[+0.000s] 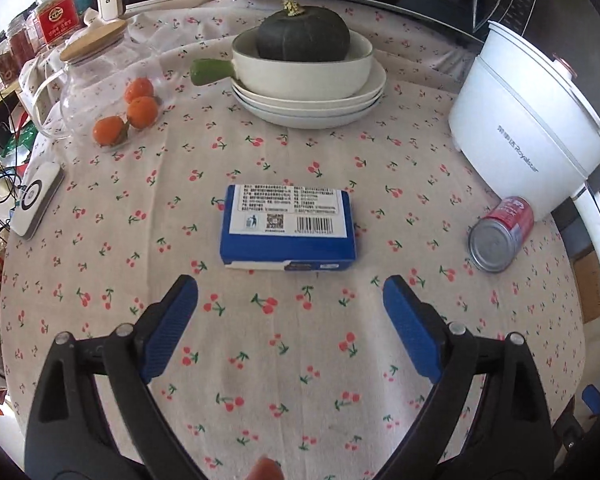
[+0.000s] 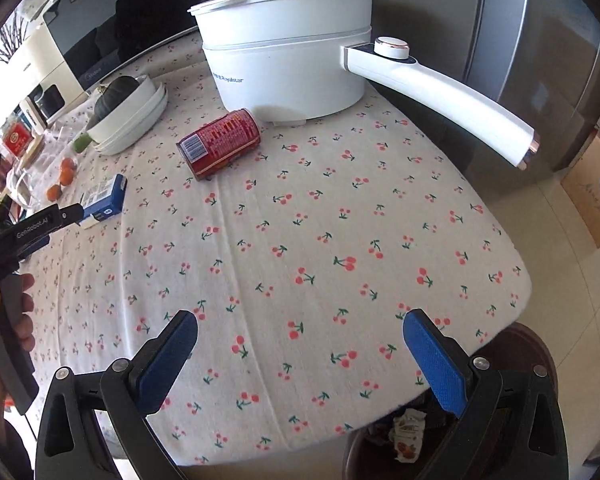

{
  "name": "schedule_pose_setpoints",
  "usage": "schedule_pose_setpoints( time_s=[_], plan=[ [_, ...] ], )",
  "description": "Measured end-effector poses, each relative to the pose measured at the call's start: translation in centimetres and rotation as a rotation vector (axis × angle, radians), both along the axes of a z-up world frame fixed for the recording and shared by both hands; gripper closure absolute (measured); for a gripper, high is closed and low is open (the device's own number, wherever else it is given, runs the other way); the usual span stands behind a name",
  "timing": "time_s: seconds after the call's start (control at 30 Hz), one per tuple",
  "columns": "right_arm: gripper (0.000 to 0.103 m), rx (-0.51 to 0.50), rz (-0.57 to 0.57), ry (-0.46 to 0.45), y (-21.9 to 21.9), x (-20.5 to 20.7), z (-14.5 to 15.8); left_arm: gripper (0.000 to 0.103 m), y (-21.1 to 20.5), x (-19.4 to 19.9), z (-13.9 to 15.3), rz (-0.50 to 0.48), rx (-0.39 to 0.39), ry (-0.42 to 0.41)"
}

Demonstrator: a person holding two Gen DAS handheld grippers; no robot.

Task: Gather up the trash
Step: 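Grasp the blue biscuit box with the left gripper, then grasp the red can with the right gripper while the left gripper holds the blue box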

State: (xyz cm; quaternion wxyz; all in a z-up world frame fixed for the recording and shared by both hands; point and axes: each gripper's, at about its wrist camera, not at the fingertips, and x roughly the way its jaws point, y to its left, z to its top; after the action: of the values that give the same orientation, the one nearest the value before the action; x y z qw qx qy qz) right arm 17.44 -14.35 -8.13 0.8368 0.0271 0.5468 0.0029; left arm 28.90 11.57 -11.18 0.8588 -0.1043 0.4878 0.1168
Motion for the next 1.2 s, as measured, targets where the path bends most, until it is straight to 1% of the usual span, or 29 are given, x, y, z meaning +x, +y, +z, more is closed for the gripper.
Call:
schedule_pose_setpoints(
  time_s=[0.07, 0.23, 0.27, 0.33, 0.43, 0.5, 0.57, 0.63, 0.7, 0.87, 0.97, 1.03, 1.07, 1.13, 1.17, 1.2],
  plan=[
    [0.000, -0.015, -0.003, 0.009, 0.2, 0.8, -0.7, 0.009, 0.0, 1.1, -0.6, -0.004, 0.014, -0.004],
    [0.000, -0.016, -0.027, 0.027, -0.1, 1.9, -1.8, 0.009, 0.4, 3.5, -2.1, 0.023, 0.000, -0.004],
    [0.000, -0.013, -0.032, 0.030, -0.1, 2.1, -2.0, 0.008, 0.4, 3.8, -2.3, 0.031, 0.027, -0.012],
    [0.000, -0.010, -0.039, 0.034, -0.1, 2.4, -2.2, 0.008, 0.1, 4.4, -2.4, 0.028, 0.056, -0.017],
    [0.000, -0.012, -0.046, 0.028, 0.1, 2.9, -2.4, 0.008, -0.3, 5.0, -2.6, 0.020, 0.101, -0.007],
    [0.000, -0.011, -0.051, 0.023, 0.3, 3.1, -2.4, 0.008, -0.2, 5.1, -2.8, 0.037, 0.139, 0.012],
    [0.000, -0.004, -0.060, 0.023, 0.5, 3.5, -2.6, 0.008, 0.5, 5.0, -3.1, 0.064, 0.134, 0.031],
    [0.000, 0.005, -0.067, 0.024, 0.9, 3.8, -2.8, 0.008, 1.3, 4.9, -3.3, 0.085, 0.119, 0.029],
    [0.000, 0.017, -0.075, 0.025, 1.4, 4.1, -3.1, 0.008, 1.7, 4.8, -3.5, 0.075, 0.089, 0.038],
    [0.000, 0.042, -0.078, 0.015, 2.8, 4.6, -3.1, 0.009, 1.4, 4.1, -3.3, 0.025, 0.083, 0.040],
    [0.000, -0.006, -0.085, -0.065, 3.7, 4.6, -1.7, 0.009, 1.0, 2.9, -2.9, -0.011, 0.061, 0.034],
    [0.000, -0.018, -0.081, -0.120, 4.2, 4.8, -0.9, 0.009, 0.8, 2.1, -2.5, -0.030, 0.074, 0.027],
    [0.000, -0.001, -0.092, -0.138, 4.4, 5.0, -0.6, 0.009, 0.9, 1.7, -2.3, -0.038, 0.089, 0.022],
    [0.000, 0.084, -0.123, -0.150, 4.4, 6.1, -0.5, 0.009, 1.3, 0.8, -1.9, -0.045, 0.108, 0.013],
    [0.000, 0.126, -0.138, -0.150, 4.5, 6.6, -0.6, 0.009, 1.6, 0.3, -1.6, -0.043, 0.110, 0.008],
    [0.000, 0.145, -0.142, -0.152, 4.9, 7.2, -0.9, 0.009, 1.9, -0.2, -1.5, -0.041, 0.107, 0.006]
  ],
)
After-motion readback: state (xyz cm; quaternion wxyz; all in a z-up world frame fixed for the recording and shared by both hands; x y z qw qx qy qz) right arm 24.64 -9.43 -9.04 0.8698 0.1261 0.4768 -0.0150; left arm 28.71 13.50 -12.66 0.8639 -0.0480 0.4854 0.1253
